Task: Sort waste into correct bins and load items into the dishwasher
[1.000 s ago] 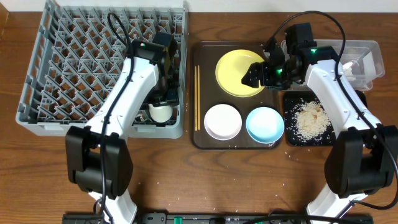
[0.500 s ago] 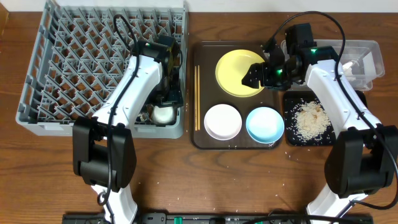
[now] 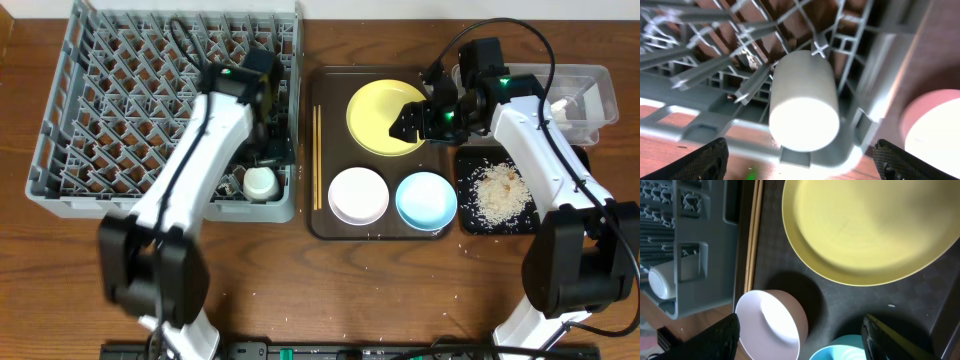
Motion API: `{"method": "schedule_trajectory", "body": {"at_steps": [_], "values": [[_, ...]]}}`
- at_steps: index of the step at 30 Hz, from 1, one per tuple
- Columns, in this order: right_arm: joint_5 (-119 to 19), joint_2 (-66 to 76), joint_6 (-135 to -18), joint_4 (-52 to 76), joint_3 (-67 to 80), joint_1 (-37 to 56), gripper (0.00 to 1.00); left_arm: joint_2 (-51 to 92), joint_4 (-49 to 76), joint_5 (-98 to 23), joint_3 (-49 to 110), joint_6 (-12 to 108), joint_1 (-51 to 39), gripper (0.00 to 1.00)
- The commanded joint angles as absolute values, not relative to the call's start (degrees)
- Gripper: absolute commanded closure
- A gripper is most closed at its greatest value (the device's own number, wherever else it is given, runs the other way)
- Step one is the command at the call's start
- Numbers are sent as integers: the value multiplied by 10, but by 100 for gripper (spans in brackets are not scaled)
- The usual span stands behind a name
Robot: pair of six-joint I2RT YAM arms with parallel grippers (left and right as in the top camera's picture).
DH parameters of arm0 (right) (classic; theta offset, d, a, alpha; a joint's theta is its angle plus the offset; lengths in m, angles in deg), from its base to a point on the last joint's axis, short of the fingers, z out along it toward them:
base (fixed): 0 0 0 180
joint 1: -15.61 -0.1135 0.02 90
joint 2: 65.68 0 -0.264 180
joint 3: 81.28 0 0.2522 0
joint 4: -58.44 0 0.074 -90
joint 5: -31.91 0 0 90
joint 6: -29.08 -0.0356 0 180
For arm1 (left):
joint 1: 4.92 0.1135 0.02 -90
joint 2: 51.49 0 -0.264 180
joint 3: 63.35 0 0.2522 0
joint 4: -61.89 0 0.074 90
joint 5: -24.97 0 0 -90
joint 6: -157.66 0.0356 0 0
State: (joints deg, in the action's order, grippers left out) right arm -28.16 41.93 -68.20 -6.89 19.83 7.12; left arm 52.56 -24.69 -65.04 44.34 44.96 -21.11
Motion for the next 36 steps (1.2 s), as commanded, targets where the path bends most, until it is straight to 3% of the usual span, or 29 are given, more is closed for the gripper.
{"method": "schedule_trajectory", "body": {"at_steps": [1, 10, 21, 36], "values": [[-281, 394, -675, -69, 199, 65, 26, 445, -248, -655, 469, 447, -211, 6], [-322, 293, -684, -79, 201, 65, 26, 379, -235, -540, 469, 467, -215, 6], [-348, 258, -690, -126, 200, 35, 25, 384, -211, -547, 452, 470, -275, 6], [-448, 269, -733, -126, 197, -42, 22, 386, -203, -587, 444, 461, -282, 6]]}}
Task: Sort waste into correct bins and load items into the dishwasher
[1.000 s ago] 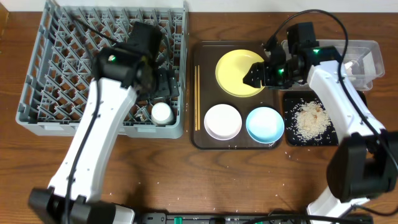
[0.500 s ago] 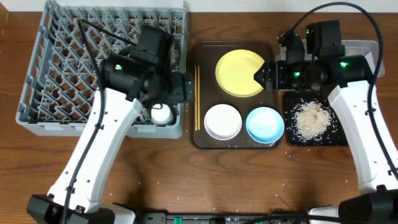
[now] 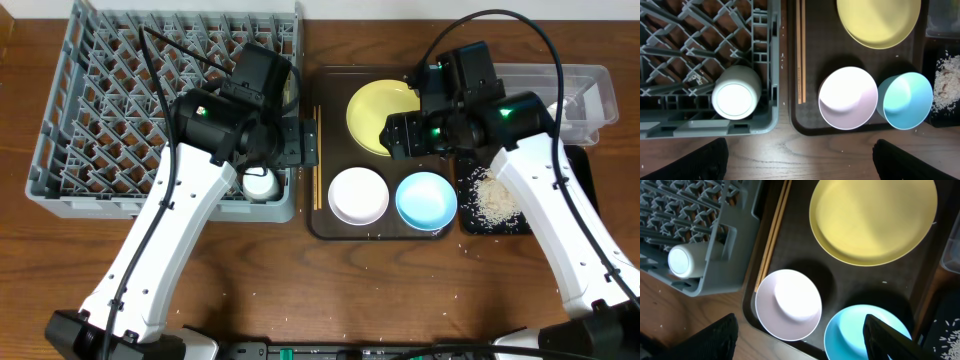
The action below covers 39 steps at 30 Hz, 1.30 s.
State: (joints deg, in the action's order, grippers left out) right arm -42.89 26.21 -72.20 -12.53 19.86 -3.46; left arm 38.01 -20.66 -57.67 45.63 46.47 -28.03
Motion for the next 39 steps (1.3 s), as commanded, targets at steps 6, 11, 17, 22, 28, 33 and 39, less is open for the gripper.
{"method": "schedule_trajectory", "body": {"at_steps": [6, 11, 17, 22, 28, 33, 39], "values": [[-448, 284, -733, -129, 197, -51, 22, 393, -197, -588, 442, 461, -282, 6], [-448, 300, -733, -126, 197, -65, 21, 395, -197, -597, 442, 461, -282, 6], [-448, 310, -733, -123, 197, -70, 21, 395, -195, -597, 442, 459, -282, 6], [-448, 310, -733, -119, 197, -70, 21, 396, -192, -597, 442, 459, -282, 6], [-448, 310, -733, -119, 197, -70, 20, 396, -186, -597, 442, 459, -282, 6], [-448, 310, -733, -121, 197, -70, 20, 396, -186, -597, 442, 459, -282, 6], [-448, 310, -733, -126, 197, -71, 19, 396, -186, -597, 442, 459, -282, 6]]}}
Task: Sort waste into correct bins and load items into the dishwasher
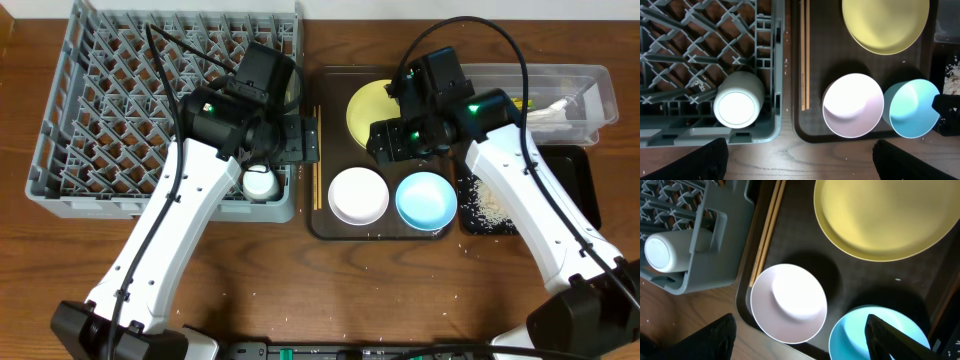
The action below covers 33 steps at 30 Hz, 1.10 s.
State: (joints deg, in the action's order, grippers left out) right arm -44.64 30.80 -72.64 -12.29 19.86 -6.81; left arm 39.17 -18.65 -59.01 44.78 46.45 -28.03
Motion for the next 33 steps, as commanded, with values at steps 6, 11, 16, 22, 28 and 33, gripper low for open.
{"method": "schedule_trajectory", "body": {"at_steps": [6, 11, 16, 22, 28, 33], "values": [[-448, 310, -733, -129, 197, -71, 19, 396, -186, -597, 442, 459, -282, 6], [-448, 310, -733, -134, 197, -71, 19, 396, -186, -597, 442, 459, -282, 6], [-448, 310, -733, -134, 197, -71, 19, 396, -186, -597, 442, 459, -282, 6], [-448, 310, -733, -134, 197, -71, 18, 396, -186, -597, 442, 444, -282, 6], [-448, 310, -739, -129, 184, -71, 18, 407, -179, -597, 442, 443, -305, 6], [-448, 310, -741, -129, 182, -71, 18, 435, -173, -597, 442, 416, -324, 7]]}}
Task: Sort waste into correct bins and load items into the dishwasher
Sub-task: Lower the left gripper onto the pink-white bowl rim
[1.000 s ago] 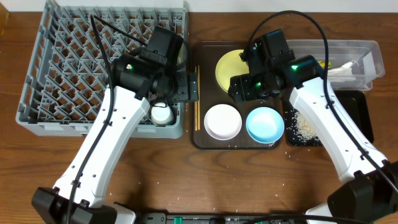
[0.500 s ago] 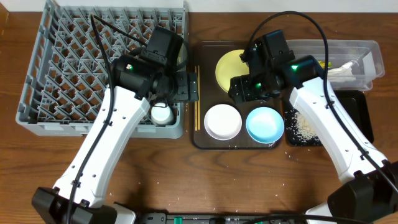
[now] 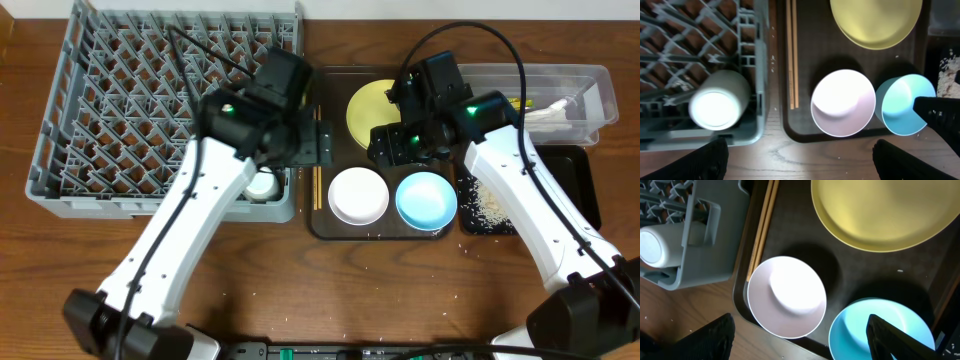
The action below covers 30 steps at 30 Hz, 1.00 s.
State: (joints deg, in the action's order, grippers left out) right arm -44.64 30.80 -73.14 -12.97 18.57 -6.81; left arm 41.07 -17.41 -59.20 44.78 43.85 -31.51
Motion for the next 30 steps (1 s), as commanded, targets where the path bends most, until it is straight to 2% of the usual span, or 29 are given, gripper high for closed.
{"method": "schedule_trajectory", "body": {"at_steps": [1, 20, 30], "values": [[-448, 310, -741, -129, 182, -71, 18, 440, -171, -597, 442, 416, -327, 7], [-448, 310, -742, -128, 182, -57, 18, 525, -145, -597, 439, 403, -400, 10], [-429, 286, -748, -132, 225, 51, 19, 546, -143, -597, 438, 415, -400, 11]]}}
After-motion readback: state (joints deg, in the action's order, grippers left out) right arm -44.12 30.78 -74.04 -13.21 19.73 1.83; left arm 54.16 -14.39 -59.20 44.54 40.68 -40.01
